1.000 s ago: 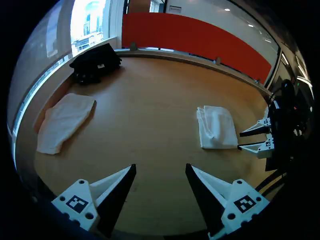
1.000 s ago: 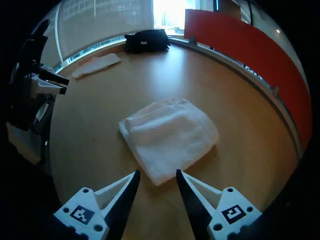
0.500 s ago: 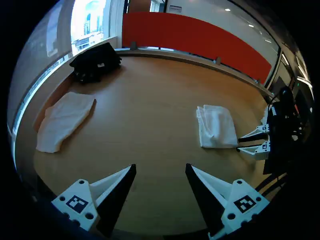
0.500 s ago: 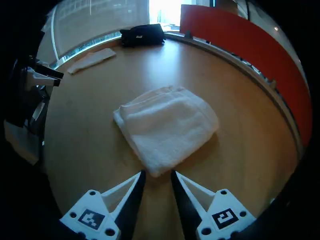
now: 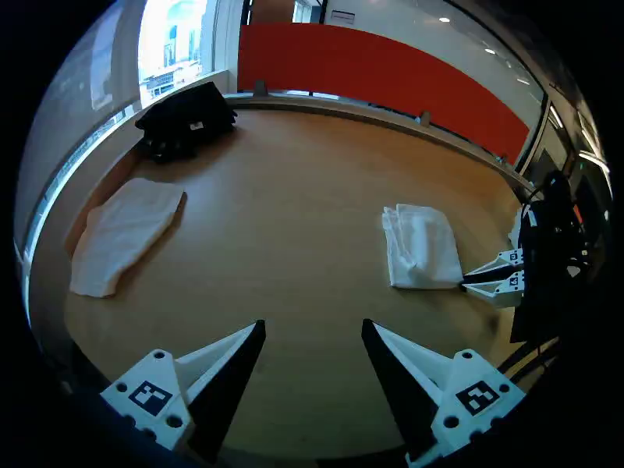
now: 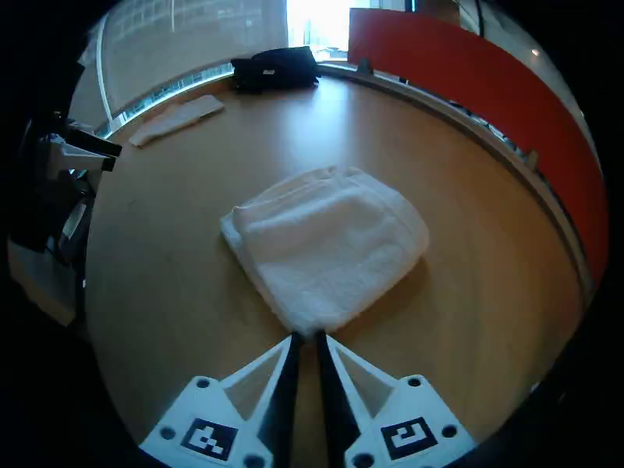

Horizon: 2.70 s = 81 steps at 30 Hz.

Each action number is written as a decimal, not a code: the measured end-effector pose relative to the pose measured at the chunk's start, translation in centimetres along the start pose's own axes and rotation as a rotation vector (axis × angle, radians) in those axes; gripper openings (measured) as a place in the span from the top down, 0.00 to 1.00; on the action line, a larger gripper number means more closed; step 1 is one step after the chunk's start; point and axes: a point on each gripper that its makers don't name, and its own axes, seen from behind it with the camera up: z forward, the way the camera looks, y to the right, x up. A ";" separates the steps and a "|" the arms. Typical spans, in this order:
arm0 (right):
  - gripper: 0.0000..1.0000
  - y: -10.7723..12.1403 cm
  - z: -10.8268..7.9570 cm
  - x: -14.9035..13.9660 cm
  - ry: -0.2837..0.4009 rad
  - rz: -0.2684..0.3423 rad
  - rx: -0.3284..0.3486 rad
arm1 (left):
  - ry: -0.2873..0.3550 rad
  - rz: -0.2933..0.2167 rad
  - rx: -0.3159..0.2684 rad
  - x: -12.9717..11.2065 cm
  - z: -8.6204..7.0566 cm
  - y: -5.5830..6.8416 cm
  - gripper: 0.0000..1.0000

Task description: Fold towel

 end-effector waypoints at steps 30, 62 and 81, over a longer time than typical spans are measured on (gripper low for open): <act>0.97 3.3 -5.7 10.8 0.167 -0.086 -0.078 | 0.034 0.014 -0.020 1.6 0.0 0.7 0.08; 0.97 6.6 -14.6 18.9 0.338 -0.088 -0.176 | 0.081 0.062 -0.067 4.3 -0.7 2.8 0.09; 0.97 12.3 -20.2 17.4 0.348 -0.028 -0.265 | 0.082 0.101 -0.083 5.3 -0.2 3.3 0.08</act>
